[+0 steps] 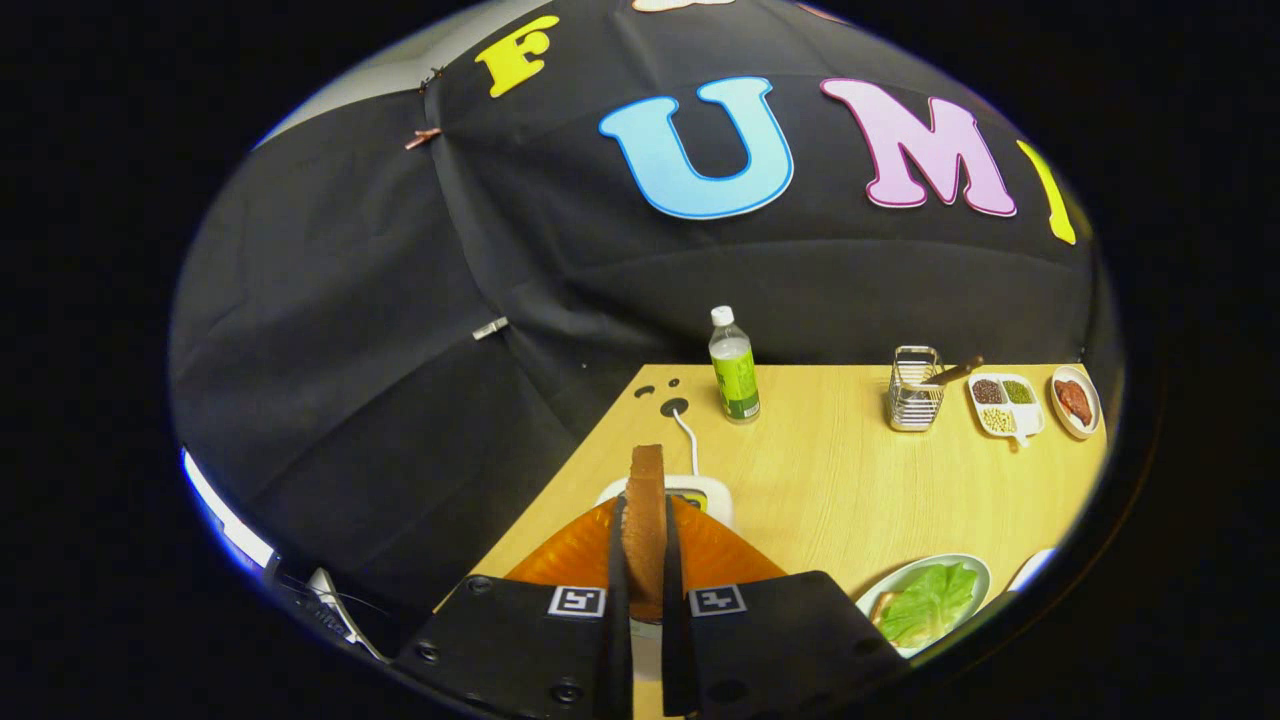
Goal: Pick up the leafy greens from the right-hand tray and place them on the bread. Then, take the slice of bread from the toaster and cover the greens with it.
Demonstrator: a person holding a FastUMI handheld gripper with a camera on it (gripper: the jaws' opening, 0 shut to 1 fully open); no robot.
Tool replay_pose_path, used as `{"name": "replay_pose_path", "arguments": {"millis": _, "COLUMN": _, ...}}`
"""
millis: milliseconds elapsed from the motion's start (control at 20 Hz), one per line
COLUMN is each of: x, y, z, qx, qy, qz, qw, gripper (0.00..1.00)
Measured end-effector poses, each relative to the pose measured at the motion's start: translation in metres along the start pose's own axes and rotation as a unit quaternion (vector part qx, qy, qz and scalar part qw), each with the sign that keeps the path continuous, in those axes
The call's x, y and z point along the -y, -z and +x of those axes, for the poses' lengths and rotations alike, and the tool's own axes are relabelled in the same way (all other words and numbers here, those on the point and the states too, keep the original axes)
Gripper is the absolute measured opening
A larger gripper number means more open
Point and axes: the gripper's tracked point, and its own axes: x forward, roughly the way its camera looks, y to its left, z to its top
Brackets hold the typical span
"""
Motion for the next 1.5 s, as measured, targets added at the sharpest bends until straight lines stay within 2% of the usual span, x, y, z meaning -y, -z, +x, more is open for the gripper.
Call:
{"name": "replay_pose_path", "arguments": {"millis": 250, "x": 0.017, "y": -0.046, "z": -0.048, "qx": 0.049, "qy": -0.012, "qz": 0.003, "qw": 0.999, "gripper": 0.16}}
{"name": "replay_pose_path", "arguments": {"millis": 450, "x": 0.071, "y": -0.070, "z": -0.093, "qx": 0.084, "qy": 0.019, "qz": 0.008, "qw": 0.996, "gripper": 0.16}}
{"name": "replay_pose_path", "arguments": {"millis": 550, "x": 0.104, "y": -0.068, "z": -0.109, "qx": 0.092, "qy": 0.041, "qz": 0.018, "qw": 0.995, "gripper": 0.16}}
{"name": "replay_pose_path", "arguments": {"millis": 800, "x": 0.192, "y": -0.022, "z": -0.130, "qx": 0.075, "qy": 0.112, "qz": 0.046, "qw": 0.990, "gripper": 0.16}}
{"name": "replay_pose_path", "arguments": {"millis": 950, "x": 0.221, "y": 0.020, "z": -0.127, "qx": 0.058, "qy": 0.132, "qz": 0.075, "qw": 0.987, "gripper": 0.16}}
{"name": "replay_pose_path", "arguments": {"millis": 1200, "x": 0.237, "y": 0.080, "z": -0.108, "qx": 0.028, "qy": 0.129, "qz": 0.140, "qw": 0.981, "gripper": 0.16}}
{"name": "replay_pose_path", "arguments": {"millis": 1500, "x": 0.247, "y": 0.123, "z": -0.079, "qx": 0.001, "qy": 0.120, "qz": 0.210, "qw": 0.970, "gripper": 0.16}}
